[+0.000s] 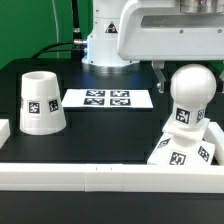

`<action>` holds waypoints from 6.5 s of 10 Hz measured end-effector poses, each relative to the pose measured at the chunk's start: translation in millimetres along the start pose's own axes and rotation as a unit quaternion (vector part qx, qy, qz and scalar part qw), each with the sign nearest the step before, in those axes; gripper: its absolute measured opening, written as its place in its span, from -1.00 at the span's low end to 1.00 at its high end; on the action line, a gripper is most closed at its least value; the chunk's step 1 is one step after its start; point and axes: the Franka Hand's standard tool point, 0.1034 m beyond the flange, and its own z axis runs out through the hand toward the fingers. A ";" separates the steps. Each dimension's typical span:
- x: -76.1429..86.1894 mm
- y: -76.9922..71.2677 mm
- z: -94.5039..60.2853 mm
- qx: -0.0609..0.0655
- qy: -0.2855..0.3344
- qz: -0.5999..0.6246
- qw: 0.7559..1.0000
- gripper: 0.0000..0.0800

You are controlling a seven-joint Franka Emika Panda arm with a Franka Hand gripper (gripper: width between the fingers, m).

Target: Assemble lamp

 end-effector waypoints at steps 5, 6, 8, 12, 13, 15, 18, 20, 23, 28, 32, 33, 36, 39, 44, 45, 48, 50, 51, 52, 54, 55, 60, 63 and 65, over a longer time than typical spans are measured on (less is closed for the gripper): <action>-0.6 -0.2 0.5 0.000 -0.001 0.028 1.000 0.74; -1.1 -2.3 -3.8 0.001 0.001 0.024 1.000 0.75; -11.0 1.3 -25.6 0.002 -0.002 0.003 1.000 0.75; -29.2 18.0 -50.1 0.011 0.002 -0.019 1.000 0.75; -29.2 17.7 -49.0 0.011 0.001 -0.019 1.000 0.75; -29.4 17.8 -48.5 0.011 0.001 -0.019 1.000 0.75; -65.6 63.1 -41.0 0.027 0.011 -0.064 0.997 0.75; -83.9 105.8 -34.9 0.036 0.001 -0.080 0.996 0.75; -85.6 109.7 -32.6 0.038 -0.001 -0.078 0.996 0.75; -123.4 159.5 -25.7 0.041 -0.006 -0.110 0.993 0.75; -148.4 196.0 -12.1 0.042 -0.019 -0.130 0.990 0.75; -150.4 201.0 -8.1 0.042 -0.022 -0.133 0.990 0.75; -153.2 212.3 8.1 0.036 -0.025 -0.140 0.989 0.75; -154.4 211.3 26.6 0.032 -0.030 -0.143 0.989 0.75; -153.7 213.0 41.3 0.031 -0.041 -0.143 0.988 0.53; -153.4 212.9 40.8 0.031 -0.041 -0.143 0.988 0.19; -153.0 212.8 40.5 0.031 -0.041 -0.143 0.988 -0.64; -151.7 212.5 38.5 0.032 -0.039 -0.143 0.988 -0.88; -151.9 212.3 38.3 0.032 -0.040 -0.143 0.988 -0.89; -151.6 212.2 38.0 0.032 -0.040 -0.143 0.988 -0.89; -149.9 207.6 37.4 0.033 -0.039 -0.146 0.988 -0.89; -147.8 198.9 36.4 0.035 -0.041 -0.145 0.988 -0.89; -89.0 97.1 -34.7 0.065 -0.058 -0.091 0.992 -0.89; -62.0 78.6 -90.8 0.076 -0.073 -0.089 0.990 -0.89; -55.0 80.0 -98.0 0.077 -0.074 -0.088 0.990 -0.89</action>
Offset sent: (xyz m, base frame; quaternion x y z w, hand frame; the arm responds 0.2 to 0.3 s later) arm 0.0000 0.0000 0.0000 0.0000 0.0000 0.0000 1.0000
